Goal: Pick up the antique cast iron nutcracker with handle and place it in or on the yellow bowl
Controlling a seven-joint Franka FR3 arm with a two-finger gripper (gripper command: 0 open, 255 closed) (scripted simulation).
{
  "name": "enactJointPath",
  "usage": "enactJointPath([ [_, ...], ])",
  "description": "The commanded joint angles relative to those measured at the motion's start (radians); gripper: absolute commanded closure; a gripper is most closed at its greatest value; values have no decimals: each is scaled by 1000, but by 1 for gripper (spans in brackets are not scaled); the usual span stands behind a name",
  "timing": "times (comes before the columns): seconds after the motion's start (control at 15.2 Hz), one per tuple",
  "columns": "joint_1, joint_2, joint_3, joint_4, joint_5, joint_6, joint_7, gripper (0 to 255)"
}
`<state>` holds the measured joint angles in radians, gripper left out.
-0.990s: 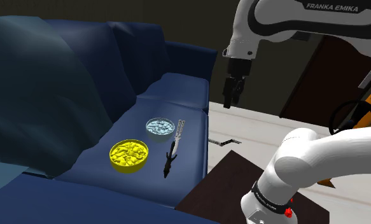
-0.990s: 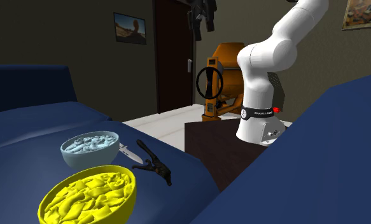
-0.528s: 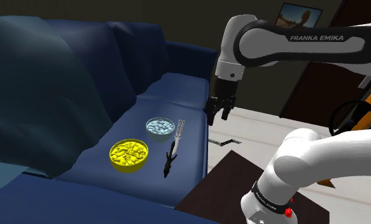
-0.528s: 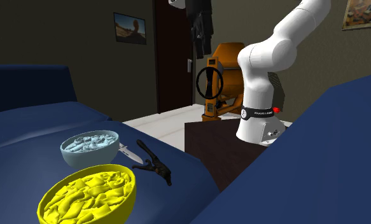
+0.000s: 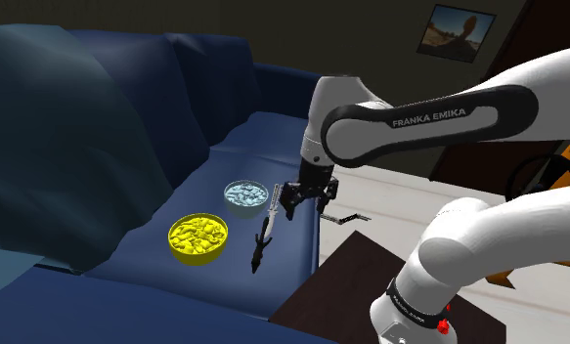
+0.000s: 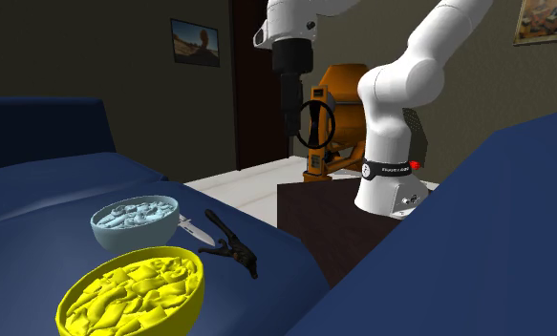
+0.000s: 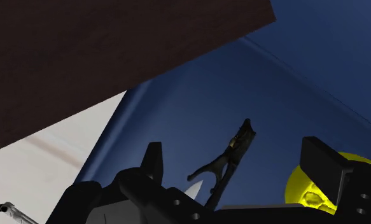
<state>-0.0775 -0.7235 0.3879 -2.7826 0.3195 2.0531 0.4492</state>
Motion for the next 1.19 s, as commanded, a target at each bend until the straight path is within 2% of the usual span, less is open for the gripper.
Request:
enactJointPath([
  [0.0, -21, 62, 66, -16, 15, 106, 91, 0],
  [0.2, -76, 186, 172, -17, 9, 262, 234, 0],
  [0.33, -135, 280, 251, -7, -23, 363, 344, 0],
  [0.53, -272, 436, 390, 22, -146, 506, 555, 0],
  [0.66, -415, 553, 506, 53, -320, 583, 757, 0],
  [0.73, -503, 623, 569, 73, -460, 609, 894, 0],
  [0.79, -587, 710, 618, 102, -651, 617, 1069, 0],
  [0.86, -620, 810, 616, 140, -863, 599, 1257, 0],
  [0.92, -595, 896, 568, 181, -1025, 570, 1408, 0],
  [0.99, -530, 958, 490, 217, -1125, 550, 1514, 0],
  [1.06, -467, 994, 420, 244, -1177, 542, 1577, 0],
  [1.12, -447, 1010, 393, 249, -1202, 547, 1595, 0],
])
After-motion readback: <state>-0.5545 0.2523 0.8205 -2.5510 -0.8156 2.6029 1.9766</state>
